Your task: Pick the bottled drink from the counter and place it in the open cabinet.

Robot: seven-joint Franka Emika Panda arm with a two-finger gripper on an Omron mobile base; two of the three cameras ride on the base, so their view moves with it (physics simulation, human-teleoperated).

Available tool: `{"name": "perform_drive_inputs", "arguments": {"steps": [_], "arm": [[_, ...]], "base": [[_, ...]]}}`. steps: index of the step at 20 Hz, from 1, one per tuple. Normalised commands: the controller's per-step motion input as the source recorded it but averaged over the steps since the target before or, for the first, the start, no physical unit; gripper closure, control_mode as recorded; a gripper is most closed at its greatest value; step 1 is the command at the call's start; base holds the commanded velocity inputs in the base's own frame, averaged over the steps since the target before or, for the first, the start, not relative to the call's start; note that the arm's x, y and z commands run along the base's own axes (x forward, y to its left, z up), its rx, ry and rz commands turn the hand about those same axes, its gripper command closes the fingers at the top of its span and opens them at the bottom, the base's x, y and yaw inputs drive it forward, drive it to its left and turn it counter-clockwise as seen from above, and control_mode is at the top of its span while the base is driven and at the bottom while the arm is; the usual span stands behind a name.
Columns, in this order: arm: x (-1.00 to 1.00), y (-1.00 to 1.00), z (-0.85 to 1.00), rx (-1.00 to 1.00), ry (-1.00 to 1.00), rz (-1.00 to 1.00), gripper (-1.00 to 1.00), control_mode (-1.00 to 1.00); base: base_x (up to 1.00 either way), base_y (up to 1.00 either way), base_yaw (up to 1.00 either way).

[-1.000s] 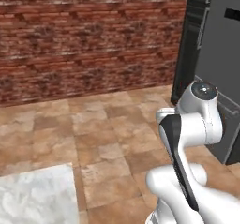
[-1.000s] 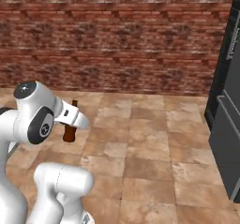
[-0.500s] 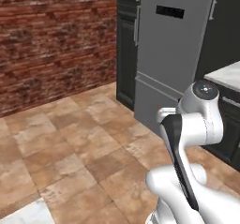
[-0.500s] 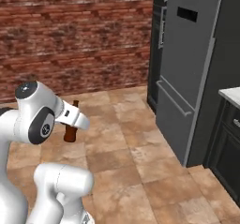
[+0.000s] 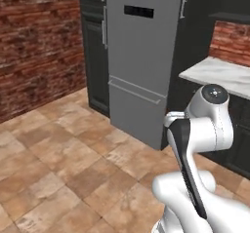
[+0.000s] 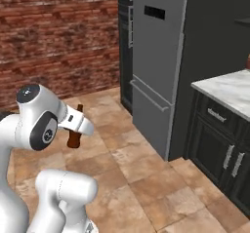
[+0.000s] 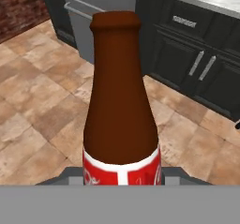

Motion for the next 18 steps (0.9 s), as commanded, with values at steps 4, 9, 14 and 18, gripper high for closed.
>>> {"name": "perform_drive_inputs", "arguments": {"steps": [4, 9, 14, 18], "arm": [[0.0, 0.0, 0.0, 0.0, 0.0, 0.0, 1.0, 1.0], [0.0, 0.0, 0.0, 0.0, 0.0, 0.0, 1.0, 1.0], [0.0, 0.0, 0.0, 0.0, 0.0, 0.0, 1.0, 1.0], [0.0, 0.0, 0.0, 0.0, 0.0, 0.0, 1.0, 1.0]], "base": [[0.02, -0.01, -0.43], [0.01, 0.0, -0.61], [0.06, 0.01, -0.59], [0.23, 0.23, -0.39]]}}
